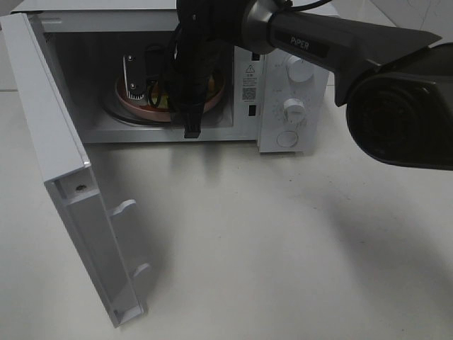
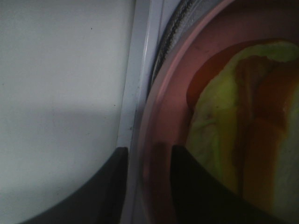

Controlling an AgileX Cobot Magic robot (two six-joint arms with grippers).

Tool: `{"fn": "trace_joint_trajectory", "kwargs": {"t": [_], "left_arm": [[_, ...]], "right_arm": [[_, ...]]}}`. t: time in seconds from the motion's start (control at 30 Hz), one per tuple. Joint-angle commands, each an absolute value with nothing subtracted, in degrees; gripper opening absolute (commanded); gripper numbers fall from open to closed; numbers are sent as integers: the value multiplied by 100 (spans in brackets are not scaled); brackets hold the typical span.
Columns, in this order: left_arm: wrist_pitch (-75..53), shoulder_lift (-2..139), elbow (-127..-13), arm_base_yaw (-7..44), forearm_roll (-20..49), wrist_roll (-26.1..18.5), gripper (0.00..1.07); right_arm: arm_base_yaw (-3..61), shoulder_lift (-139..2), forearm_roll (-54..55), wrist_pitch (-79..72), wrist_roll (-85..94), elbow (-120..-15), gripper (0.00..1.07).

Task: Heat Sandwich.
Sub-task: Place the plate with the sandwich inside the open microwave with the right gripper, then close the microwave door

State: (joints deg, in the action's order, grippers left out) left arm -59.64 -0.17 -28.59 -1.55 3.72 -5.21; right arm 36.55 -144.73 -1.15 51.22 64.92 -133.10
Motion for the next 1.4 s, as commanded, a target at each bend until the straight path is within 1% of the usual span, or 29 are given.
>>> {"fn": "trace_joint_trajectory", "kwargs": {"t": [0.03, 0.07, 0.1, 0.13, 0.23, 0.33, 0.63, 0.8, 1.23, 1.37, 1.4], "left_arm": [[-5942, -172, -2836, -132, 367, -504, 97], [-5942, -172, -2836, -132, 367, -504, 97], [-5942, -172, -2836, -132, 367, -504, 97], [-5942, -172, -2836, -132, 367, -504, 97], [-5942, -172, -2836, -132, 367, -504, 97], [-5942, -172, -2836, -132, 367, -504, 97], [-5942, -172, -2836, -132, 367, -504, 97], [-5942, -172, -2836, -132, 367, -504, 97], [-5942, -172, -2836, -132, 367, -504, 97], [-5942, -172, -2836, -132, 367, -504, 97], [-5942, -172, -2836, -132, 367, -504, 97]], "right_arm": [[3661, -14461, -103, 5076, 6440, -13333, 51], [3667, -14461, -103, 5048, 6383, -13333, 60], [3673, -14461, -103, 5036, 6331, -13333, 64], [3673, -14461, -103, 5036, 6331, -13333, 64], [3673, -14439, -103, 4968, 6073, -13333, 75], [3673, -14404, -103, 4968, 5982, -13327, 76], [3673, -14204, -52, 4916, 5919, -13144, 76], [3673, -13929, -63, 4595, 5919, -12456, 76], [3741, -13304, -212, 4142, 5919, -11402, 76], [3741, -12903, -223, 3667, 5924, -10720, 76], [3741, -12903, -223, 3667, 5924, -10720, 76]]}}
